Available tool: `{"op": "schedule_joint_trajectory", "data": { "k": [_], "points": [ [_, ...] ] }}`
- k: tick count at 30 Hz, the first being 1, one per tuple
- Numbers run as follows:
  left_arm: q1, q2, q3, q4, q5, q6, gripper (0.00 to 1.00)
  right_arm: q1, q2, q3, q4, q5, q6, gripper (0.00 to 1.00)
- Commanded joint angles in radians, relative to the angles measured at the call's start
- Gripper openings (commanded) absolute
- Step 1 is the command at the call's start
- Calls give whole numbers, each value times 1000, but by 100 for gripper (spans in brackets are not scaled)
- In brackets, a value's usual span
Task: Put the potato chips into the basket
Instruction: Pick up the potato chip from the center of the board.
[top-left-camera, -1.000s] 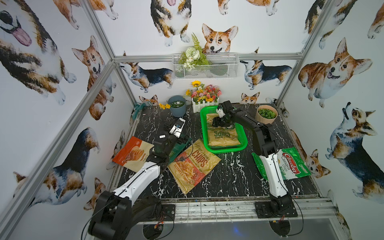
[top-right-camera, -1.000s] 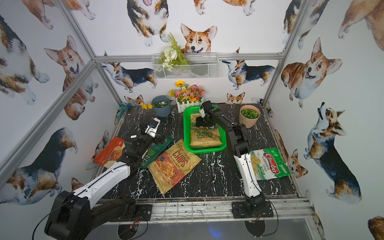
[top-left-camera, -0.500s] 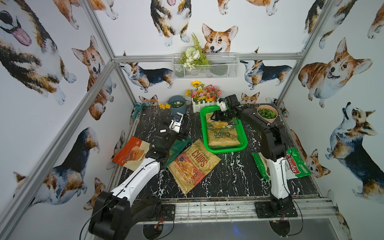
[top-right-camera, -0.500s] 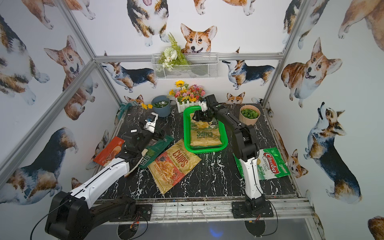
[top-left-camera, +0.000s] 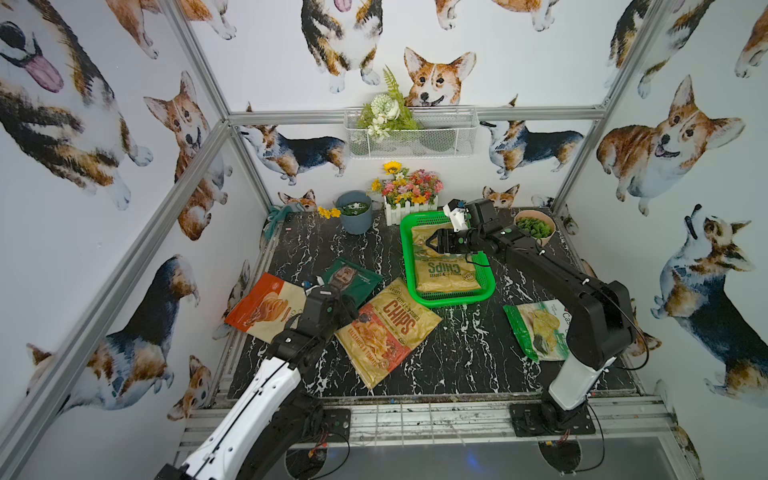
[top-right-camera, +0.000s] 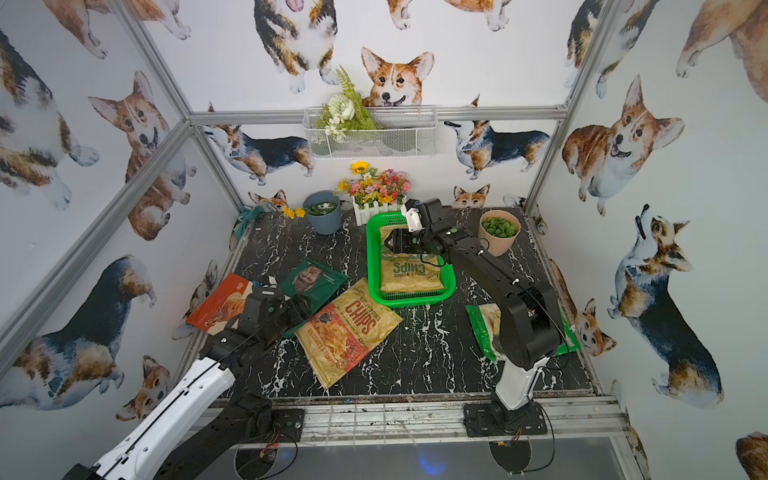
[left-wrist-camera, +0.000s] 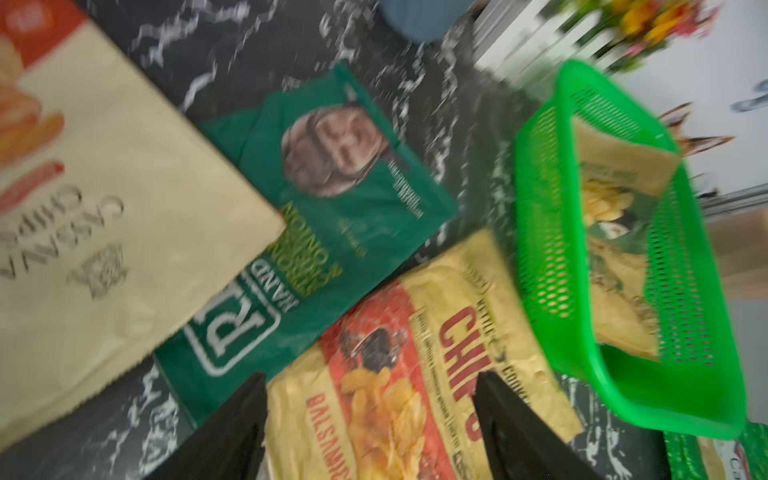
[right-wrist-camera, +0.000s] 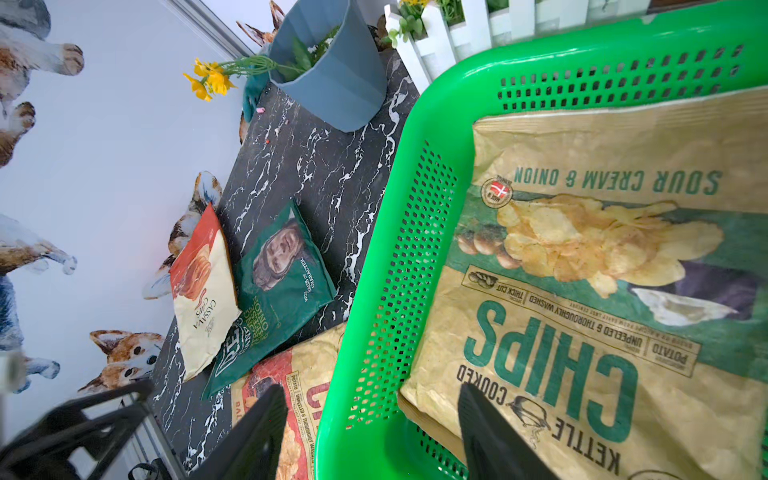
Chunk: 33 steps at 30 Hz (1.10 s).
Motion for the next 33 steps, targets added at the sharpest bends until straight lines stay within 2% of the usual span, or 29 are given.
{"op": "schedule_joint_trajectory", "data": {
  "k": [1, 6, 12, 18, 21, 26, 33],
  "points": [
    [9, 48, -52, 24, 16, -122, 83, 3, 16, 39, 30, -11, 3, 69],
    [35, 170, -75, 133, 56, -100, 85, 6, 21, 27, 27, -17, -6, 69],
    [78, 310, -61, 144, 134, -85, 86, 6, 22, -14, 20, -7, -26, 69],
    [80, 314, -23, 92, 210, -80, 86, 6, 24, -19, 29, -10, -20, 69],
    [81, 273, 12, 9, 244, -64, 89, 5, 21, -8, 19, -7, -30, 69],
    [88, 203, -19, -76, 250, -47, 89, 4, 34, -12, 7, 2, -39, 70],
    [91, 309, -18, -34, 299, -14, 88, 5, 57, 9, 7, -8, -36, 70]
  ]
}}
